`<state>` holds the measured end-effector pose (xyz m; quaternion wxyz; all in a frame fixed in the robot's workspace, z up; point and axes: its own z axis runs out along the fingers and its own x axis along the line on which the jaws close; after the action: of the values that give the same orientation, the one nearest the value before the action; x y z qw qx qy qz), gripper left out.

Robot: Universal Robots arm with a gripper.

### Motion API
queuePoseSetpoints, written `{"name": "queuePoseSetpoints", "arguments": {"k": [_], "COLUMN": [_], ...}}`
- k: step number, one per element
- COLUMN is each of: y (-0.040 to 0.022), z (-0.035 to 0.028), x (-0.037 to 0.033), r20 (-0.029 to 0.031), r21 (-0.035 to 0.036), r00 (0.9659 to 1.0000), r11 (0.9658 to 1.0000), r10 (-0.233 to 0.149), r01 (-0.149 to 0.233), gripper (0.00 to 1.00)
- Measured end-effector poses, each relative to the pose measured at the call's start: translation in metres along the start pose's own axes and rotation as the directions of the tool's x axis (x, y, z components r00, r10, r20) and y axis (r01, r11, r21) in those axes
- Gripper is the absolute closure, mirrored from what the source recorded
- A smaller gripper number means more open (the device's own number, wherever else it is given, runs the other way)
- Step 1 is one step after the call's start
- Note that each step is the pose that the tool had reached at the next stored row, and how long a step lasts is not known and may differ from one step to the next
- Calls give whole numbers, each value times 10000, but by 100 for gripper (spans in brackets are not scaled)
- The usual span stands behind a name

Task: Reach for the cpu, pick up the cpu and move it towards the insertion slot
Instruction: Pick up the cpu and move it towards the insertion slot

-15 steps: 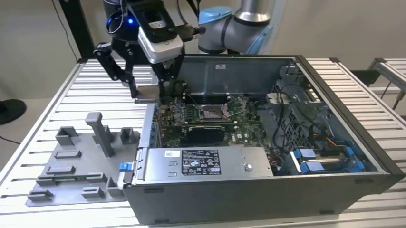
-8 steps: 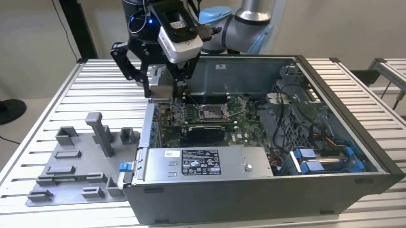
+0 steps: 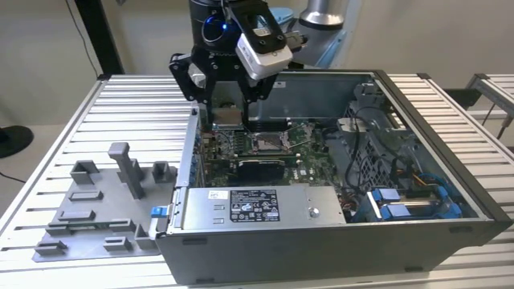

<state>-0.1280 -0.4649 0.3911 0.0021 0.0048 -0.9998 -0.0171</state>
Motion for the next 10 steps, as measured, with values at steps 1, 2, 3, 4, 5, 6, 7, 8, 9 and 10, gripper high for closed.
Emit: {"name": "queuePoseSetpoints", "arguments": {"k": [1,2,3,4,5,6,7,8,9,10], "y": [0,-1,-1,-2,-2,-2,-3,-3,-3,-4], "z": [0,0,0,-1,-1,-1,0,-1,-1,-1], "x": [-40,-77,-120,-163,-211,-253,-300,-344,-389,-436], "r20": [0,0,1,0,0,1,1,0,0,1], "r21": [0,-1,-1,0,-1,-1,-1,-1,-1,-1], "r00": [10000,10000,10000,10000,10000,10000,10000,10000,10000,10000], "r11": [10000,10000,10000,10000,10000,10000,10000,10000,10000,10000], "r10": [0,-1,-1,-1,0,-1,-1,0,-1,-1], "r01": [0,1,1,1,0,1,1,0,1,1], "gripper": [100,100,100,100,100,100,100,100,100,100]}}
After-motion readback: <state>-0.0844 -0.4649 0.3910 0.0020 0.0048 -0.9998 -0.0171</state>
